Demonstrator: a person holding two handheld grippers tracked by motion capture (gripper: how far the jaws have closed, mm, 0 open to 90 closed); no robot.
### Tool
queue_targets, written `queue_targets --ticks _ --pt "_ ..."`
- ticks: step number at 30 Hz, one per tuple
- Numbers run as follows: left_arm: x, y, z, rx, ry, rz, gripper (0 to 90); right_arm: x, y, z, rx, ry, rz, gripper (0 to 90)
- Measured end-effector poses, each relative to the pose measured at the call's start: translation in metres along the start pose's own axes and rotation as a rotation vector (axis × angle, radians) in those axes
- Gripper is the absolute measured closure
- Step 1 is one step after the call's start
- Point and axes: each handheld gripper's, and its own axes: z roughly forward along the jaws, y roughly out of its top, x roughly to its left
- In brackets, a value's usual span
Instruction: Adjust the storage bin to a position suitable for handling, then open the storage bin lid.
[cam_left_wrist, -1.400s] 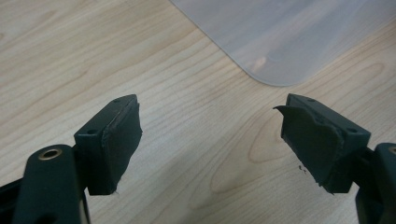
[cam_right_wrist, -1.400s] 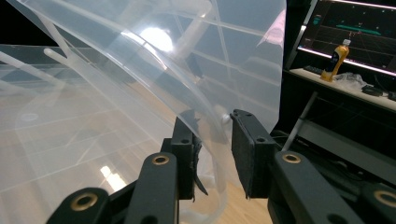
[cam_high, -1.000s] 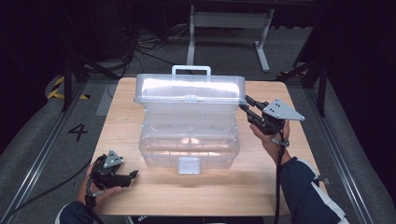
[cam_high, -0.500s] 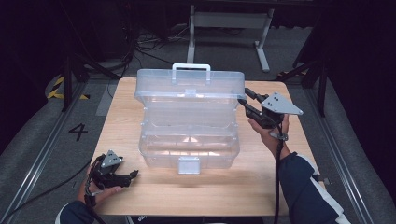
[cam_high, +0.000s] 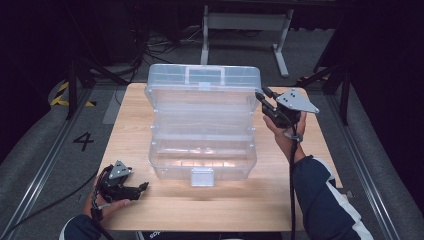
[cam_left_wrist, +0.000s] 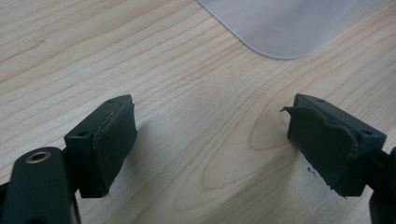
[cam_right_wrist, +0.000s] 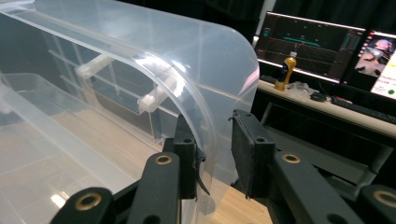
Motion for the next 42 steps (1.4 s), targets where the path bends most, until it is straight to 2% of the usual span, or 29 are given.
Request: queue_targets --ticks 4,8,10,11,13,19,21,25,31,39,42 --pt "0.0 0.001 0.001 0.003 -0.001 0.004 15.7 -0.001 0.003 0.005 -0.004 -0.029 0.004 76.7" --pt "-0.001 0.0 0.0 0.004 -0.008 -0.004 15.9 -0.002 0.008 0.017 0.008 -0.081 -0.033 80.1" --pt "-0.001 0.0 0.0 0.001 -0.006 -0.002 15.9 -0.003 0.009 0.02 0.014 -0.087 -0.039 80.6" --pt "0.0 -0.001 -0.001 0.003 -0.001 0.006 15.9 -0.004 0.01 0.024 0.017 -0.094 -0.029 81.1" --pt "-0.002 -0.002 -0.001 0.0 -0.008 -0.013 16.0 -0.006 0.011 0.031 0.027 -0.111 -0.024 82.0" --pt "-0.001 -0.001 -0.001 0.004 -0.007 -0.003 15.8 -0.01 0.013 0.047 0.049 -0.143 -0.022 83.6" --pt "0.0 -0.001 -0.001 0.001 -0.003 0.01 15.8 -0.013 0.014 0.05 0.06 -0.139 -0.013 83.8" --pt "-0.001 -0.001 -0.001 0.004 -0.014 -0.003 16.0 -0.014 0.016 0.057 0.081 -0.149 -0.038 84.1" --pt "-0.001 -0.001 -0.001 0.004 -0.013 0.0 16.0 -0.019 0.017 0.064 0.096 -0.138 -0.021 84.2" --pt "-0.001 -0.001 0.0 -0.001 -0.014 -0.004 16.0 -0.025 0.016 0.072 0.113 -0.121 -0.017 84.0" --pt "-0.002 -0.001 -0.001 0.0 -0.014 -0.008 16.0 -0.028 0.016 0.077 0.123 -0.112 -0.029 83.8"
